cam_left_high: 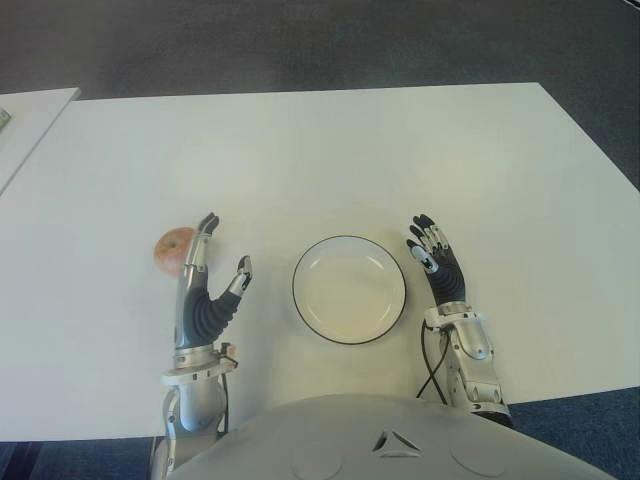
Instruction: Put the apples into the plate.
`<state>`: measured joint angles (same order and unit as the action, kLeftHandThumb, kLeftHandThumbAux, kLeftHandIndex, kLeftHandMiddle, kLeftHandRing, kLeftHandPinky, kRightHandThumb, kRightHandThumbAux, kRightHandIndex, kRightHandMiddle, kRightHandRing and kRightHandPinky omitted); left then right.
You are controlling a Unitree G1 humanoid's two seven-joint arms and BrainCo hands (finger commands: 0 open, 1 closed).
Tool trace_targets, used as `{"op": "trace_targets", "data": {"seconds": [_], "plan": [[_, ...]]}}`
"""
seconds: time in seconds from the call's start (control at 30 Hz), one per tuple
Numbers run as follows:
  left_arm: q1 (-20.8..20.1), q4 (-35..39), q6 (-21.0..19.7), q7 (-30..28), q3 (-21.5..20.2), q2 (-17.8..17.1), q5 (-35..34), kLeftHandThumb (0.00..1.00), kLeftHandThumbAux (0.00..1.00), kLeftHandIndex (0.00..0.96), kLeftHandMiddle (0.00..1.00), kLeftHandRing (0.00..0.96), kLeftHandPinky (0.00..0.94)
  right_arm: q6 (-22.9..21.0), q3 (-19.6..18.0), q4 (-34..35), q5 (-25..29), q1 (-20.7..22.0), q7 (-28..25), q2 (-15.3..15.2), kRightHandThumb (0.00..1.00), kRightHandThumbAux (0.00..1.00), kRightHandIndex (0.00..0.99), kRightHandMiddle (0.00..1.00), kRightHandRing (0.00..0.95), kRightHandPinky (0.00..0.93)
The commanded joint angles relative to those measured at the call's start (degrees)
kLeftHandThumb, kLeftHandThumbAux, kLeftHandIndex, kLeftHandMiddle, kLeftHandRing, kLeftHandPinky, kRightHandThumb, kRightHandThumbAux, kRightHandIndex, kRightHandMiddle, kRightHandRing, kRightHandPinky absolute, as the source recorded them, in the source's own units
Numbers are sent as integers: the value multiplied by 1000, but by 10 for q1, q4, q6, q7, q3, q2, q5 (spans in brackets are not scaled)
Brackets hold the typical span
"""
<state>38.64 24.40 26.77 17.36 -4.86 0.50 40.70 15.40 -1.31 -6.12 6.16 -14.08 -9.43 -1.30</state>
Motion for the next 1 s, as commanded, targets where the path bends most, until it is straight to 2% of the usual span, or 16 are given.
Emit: {"op": "trace_targets", "data": {"seconds": [0.03,0.3,0.6,0.67,0.83,1.0], "plan": [[28,107,-15,124,-56,-60,287,280,364,74,6,0,12,-39,0,-35,2,-27,-9,-10,144,496,0,20,1,24],[57,161,-85,38,-63,-37,325,282,288,49,0,0,0,-39,0,-38,0,-25,-12,-13,126,500,0,8,0,20],[49,157,-145,4,-55,-43,349,266,233,26,0,0,0,-37,0,-51,0,-16,-14,-15,118,507,0,0,0,21],[37,144,-159,-7,-62,-55,347,266,229,19,0,0,0,-38,-1,-52,-1,-13,-13,-15,115,509,0,0,0,23],[-42,21,-178,8,-98,-137,315,247,226,2,0,0,0,-40,-2,-57,-3,-6,-10,-17,100,514,0,3,0,19],[-60,-11,-185,-7,-96,-183,301,224,237,0,0,0,0,-40,-1,-60,-6,-2,-7,-19,88,514,0,4,0,18]]}}
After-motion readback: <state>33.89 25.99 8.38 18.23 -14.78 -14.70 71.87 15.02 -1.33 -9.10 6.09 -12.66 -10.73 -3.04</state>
